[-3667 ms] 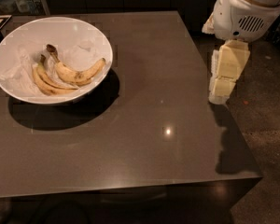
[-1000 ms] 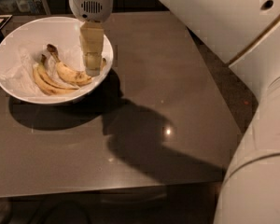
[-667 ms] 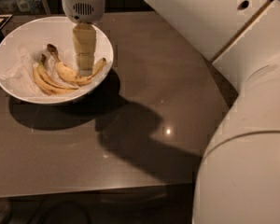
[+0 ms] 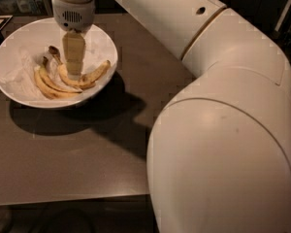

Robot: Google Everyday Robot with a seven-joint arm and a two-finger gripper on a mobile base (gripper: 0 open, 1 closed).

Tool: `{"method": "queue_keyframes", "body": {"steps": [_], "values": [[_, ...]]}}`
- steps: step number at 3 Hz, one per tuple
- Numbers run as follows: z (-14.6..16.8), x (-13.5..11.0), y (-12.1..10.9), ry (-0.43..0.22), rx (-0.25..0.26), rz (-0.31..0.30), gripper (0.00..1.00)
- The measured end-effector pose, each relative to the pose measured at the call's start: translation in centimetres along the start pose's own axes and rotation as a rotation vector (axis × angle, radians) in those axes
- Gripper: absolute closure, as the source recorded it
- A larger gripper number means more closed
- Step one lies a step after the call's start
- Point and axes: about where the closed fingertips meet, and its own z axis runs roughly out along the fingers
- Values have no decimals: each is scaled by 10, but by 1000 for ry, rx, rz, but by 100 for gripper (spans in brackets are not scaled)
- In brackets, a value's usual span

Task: Pick banana from white bowl

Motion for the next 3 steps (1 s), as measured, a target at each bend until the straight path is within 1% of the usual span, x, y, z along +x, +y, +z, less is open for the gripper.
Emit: {"method": "queue_keyframes", "body": {"steps": [1,2,3], "values": [[18,-6,0,-16,-63,31,25],[32,-9,2,-27,-107,51,24],[40,-9,-1,-34,-132,70,24]]}}
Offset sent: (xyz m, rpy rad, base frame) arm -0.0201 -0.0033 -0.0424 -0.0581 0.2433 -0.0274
